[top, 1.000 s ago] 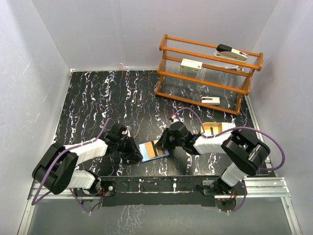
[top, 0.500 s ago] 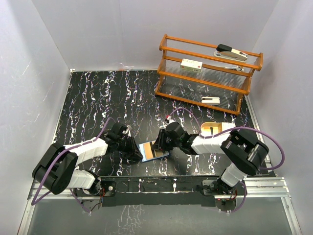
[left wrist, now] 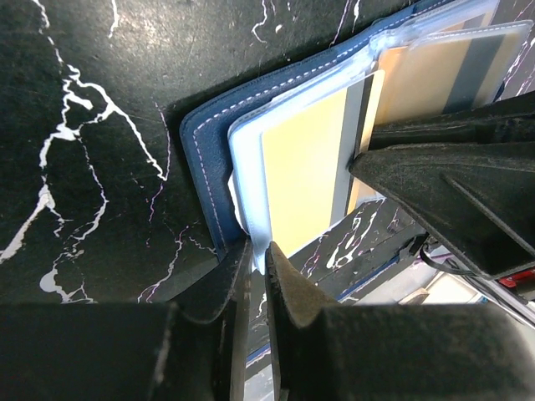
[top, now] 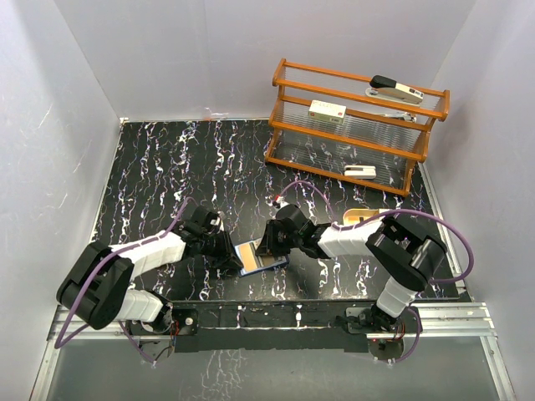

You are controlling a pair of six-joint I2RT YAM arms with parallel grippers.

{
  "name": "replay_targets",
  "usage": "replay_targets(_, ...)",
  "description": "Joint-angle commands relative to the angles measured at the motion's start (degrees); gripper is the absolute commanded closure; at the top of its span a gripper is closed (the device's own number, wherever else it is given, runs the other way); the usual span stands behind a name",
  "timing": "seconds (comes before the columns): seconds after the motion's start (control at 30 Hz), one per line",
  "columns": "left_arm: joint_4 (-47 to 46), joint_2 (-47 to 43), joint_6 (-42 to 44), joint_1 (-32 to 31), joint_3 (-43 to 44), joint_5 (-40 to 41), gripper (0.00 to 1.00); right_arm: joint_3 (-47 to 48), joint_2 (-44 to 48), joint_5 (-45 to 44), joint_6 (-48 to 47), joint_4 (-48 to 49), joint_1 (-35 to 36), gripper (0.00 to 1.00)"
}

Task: Put the credit cards into the card holder
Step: Insert the credit card into the card holder.

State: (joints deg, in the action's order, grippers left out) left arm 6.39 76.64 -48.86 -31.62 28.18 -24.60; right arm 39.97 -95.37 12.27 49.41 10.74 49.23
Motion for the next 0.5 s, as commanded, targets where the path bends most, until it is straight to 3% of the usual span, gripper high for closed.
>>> replay_targets(0.0,0.9,0.6,0.7,-0.1,2.2,0.1,0.89,0.7,-0.4,1.6,-0.9,0.2,0.6,0.89)
replay_targets(0.47,4.4,-0.7,1.7,0.0,4.2,4.1,0.8,-1.4,2.5,-0.2,4.7,1.8,3.1,0.77)
